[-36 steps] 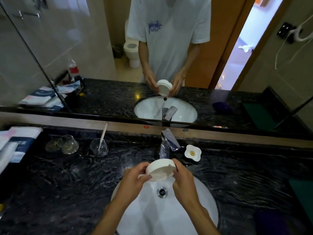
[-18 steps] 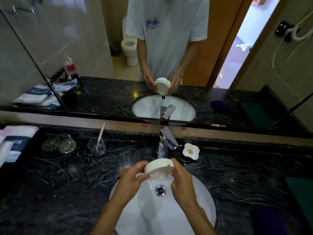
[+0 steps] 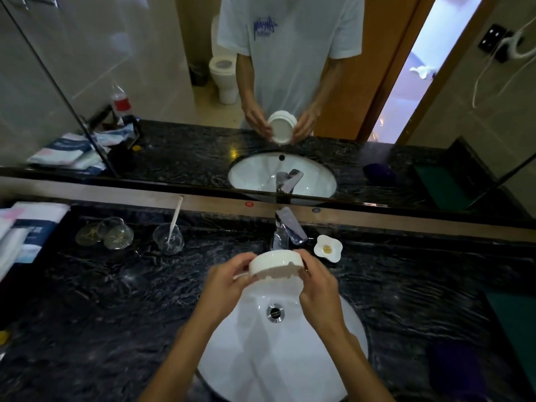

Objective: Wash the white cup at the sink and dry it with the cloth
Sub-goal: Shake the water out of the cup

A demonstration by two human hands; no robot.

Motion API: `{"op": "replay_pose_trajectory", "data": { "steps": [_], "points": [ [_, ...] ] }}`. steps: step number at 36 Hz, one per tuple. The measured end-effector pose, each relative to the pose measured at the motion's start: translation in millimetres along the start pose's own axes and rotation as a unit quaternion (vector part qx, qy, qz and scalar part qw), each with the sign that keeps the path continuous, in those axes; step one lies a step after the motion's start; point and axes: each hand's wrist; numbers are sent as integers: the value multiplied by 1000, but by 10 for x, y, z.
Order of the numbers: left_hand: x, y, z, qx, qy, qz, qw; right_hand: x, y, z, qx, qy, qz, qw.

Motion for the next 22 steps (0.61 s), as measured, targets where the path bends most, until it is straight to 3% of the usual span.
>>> {"op": "replay_pose_trajectory", "data": {
  "steps": [3, 7, 11, 14, 22],
  "points": [
    [11, -22, 51, -7, 10, -8, 1000, 9, -58, 27, -2, -28, -11, 1000],
    [-52, -26, 133, 16, 2, 15, 1000, 34, -65, 126, 10, -1, -11, 1000],
    [-114, -80, 157, -3, 35, 10, 999, 116, -160, 153, -31, -54, -8, 998],
    [-123, -73, 177, 5, 29, 33, 999, 120, -105, 169, -17, -20, -4, 1000],
    [-51, -60, 85, -10, 45, 38, 998, 94, -22, 86, -1, -25, -5, 1000]
  ]
}}
Point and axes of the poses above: each hand's wrist, its own z-axis away from the middle knuckle, its own y-axis out of the back of the hand, x = y × z, and after that the axes turned 1 degree about z, right-handed
